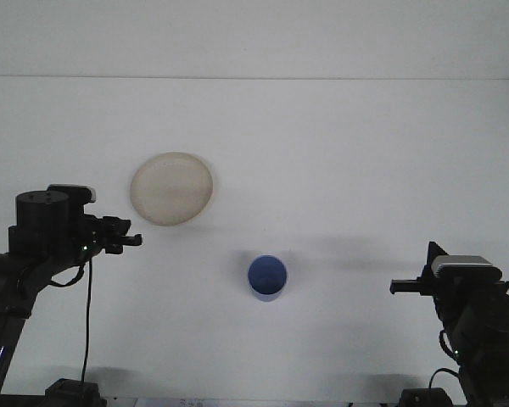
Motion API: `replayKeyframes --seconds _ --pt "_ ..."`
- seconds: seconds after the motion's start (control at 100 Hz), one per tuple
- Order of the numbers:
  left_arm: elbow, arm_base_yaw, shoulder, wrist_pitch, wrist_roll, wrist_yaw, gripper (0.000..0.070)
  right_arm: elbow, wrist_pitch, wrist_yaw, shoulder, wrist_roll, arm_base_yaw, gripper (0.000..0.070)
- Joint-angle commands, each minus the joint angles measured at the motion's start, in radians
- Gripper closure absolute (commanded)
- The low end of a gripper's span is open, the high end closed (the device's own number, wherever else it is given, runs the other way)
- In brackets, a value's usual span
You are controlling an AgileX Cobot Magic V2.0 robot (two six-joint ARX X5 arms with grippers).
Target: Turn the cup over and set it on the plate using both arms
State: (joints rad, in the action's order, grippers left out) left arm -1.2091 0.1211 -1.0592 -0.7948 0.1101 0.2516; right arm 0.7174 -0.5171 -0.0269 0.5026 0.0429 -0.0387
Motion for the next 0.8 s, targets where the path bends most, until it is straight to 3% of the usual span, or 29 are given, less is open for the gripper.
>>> replayKeyframes --seconds 0.0,0.05,0.09,0.44,0.79 --pt "-0.021 0.014 -0.026 -0.006 0.004 0.040 0.0349 0.008 0.007 0.001 0.003 0.013 -0.001 0.0700" --pt "-0.021 0.028 -0.042 -0.014 0.004 0.055 0.0199 0.008 0.007 0.001 0.003 0.013 -0.001 0.0700" --pt "-0.021 0.042 -0.056 -0.018 0.004 0.057 0.0163 0.008 0.007 0.001 0.003 0.013 -0.001 0.0700" --pt "-0.036 0.343 -0.186 0.072 0.041 0.099 0.0168 0.008 0.007 0.002 0.003 0.013 -0.001 0.0700" --pt "-0.175 0.579 -0.448 0.091 0.025 0.014 0.0168 0.008 0.007 0.002 0.003 0.013 -0.001 0.0700"
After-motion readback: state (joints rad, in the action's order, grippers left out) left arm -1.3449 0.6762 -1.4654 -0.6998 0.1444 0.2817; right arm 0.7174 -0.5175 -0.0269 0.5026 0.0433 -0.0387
